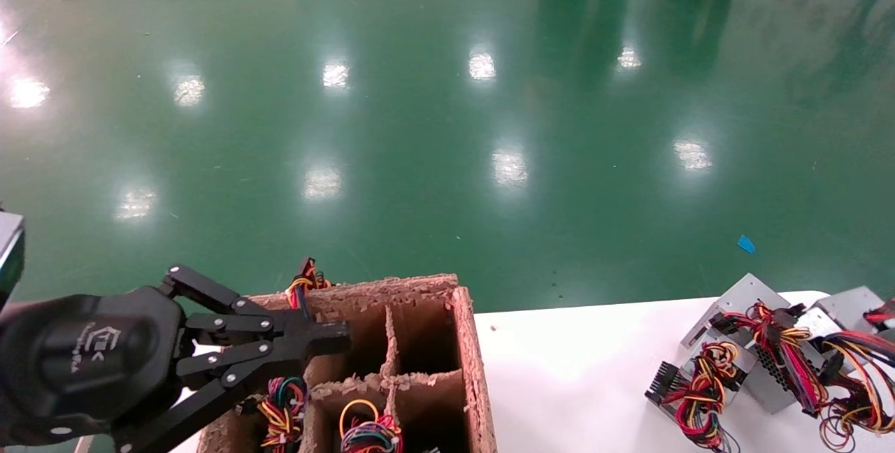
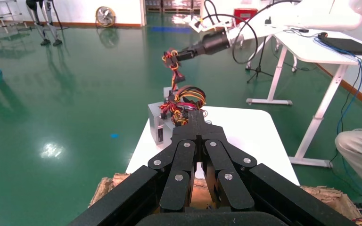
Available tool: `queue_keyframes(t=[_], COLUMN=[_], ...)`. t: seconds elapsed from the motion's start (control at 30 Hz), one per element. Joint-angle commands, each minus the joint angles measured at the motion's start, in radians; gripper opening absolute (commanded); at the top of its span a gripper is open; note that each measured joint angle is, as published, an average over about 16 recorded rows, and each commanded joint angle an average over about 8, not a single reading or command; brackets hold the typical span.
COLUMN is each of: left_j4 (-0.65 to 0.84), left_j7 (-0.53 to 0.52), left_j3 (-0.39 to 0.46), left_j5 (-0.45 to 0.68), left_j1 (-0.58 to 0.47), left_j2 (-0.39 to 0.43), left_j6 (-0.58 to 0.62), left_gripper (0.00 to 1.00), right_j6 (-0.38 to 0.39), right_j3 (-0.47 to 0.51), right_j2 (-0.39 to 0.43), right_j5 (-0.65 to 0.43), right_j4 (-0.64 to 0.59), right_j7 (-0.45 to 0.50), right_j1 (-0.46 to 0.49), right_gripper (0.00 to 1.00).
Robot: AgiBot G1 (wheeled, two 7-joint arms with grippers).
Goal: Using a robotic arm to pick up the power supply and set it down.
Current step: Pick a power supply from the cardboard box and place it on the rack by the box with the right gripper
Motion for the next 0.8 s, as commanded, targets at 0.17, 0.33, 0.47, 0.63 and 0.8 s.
queue_keyframes(t=[0.17,0.33,0.47,0.63,0.8], left_j4=[0.0,0.0,0.0,0.0,0.0], left_j7=[0.0,0.0,0.0,0.0,0.0], left_j3=[0.0,0.0,0.0,0.0,0.001], left_j5=[0.0,0.0,0.0,0.0,0.0], left_j1=[0.0,0.0,0.0,0.0,0.0], left_j2=[0.0,0.0,0.0,0.0,0.0], left_j6=[0.0,0.0,0.0,0.0,0.0], left_gripper=[0.0,0.0,0.0,0.0,0.0], right_j6=[-0.015,-0.026,-0.028,-0.023,-0.025], right_j3=[-0.004,-0.008,-0.017,-0.019,-0.003], right_j2=[-0.01,0.007,0.027,0.052,0.067], right_j5=[0.001,-0.003,-0.014,-0.018,0.0], right_j4=[-0.029,-0.033,-0.03,-0.024,-0.025], right_j7=[-0.002,0.01,0.032,0.059,0.073], right_j1=[-0.011,-0.021,-0.029,-0.047,-0.075], right_gripper=[0.0,0.35,0.85,1.0,1.0])
